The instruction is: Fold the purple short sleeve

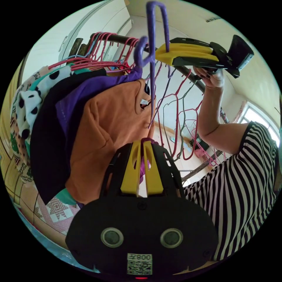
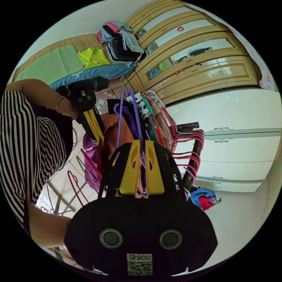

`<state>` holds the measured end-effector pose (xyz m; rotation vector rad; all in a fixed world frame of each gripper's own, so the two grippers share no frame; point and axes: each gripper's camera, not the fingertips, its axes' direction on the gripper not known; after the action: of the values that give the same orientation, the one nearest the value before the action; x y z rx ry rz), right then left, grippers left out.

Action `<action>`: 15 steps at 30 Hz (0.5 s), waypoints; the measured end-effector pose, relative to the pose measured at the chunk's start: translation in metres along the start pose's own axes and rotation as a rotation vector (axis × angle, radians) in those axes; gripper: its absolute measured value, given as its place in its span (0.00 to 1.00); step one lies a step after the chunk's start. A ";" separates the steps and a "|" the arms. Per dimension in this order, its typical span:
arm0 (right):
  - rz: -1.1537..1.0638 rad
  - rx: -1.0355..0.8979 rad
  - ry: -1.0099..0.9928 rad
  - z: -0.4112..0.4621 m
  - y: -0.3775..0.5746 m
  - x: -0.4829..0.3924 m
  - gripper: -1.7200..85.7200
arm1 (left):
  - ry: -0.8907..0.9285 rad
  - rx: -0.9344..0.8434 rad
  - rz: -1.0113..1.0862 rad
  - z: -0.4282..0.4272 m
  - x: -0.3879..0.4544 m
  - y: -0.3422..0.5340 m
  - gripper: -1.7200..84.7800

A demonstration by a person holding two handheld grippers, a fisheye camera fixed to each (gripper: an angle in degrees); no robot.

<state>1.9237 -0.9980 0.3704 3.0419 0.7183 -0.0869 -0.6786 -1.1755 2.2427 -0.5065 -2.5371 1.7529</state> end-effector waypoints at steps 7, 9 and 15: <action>0.007 0.073 -0.042 0.009 0.006 -0.005 0.06 | -0.061 0.096 -0.072 -0.062 0.000 0.038 0.03; 0.011 0.113 -0.046 0.008 0.008 -0.007 0.06 | -0.079 0.132 -0.089 -0.083 0.002 0.047 0.03; 0.044 0.312 -0.035 -0.006 0.019 -0.011 0.06 | -0.149 0.240 -0.114 -0.143 0.016 0.072 0.03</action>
<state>1.9229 -1.0196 0.3772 3.3383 0.6942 -0.2768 -0.6471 -1.0184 2.2277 -0.2243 -2.3421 2.0835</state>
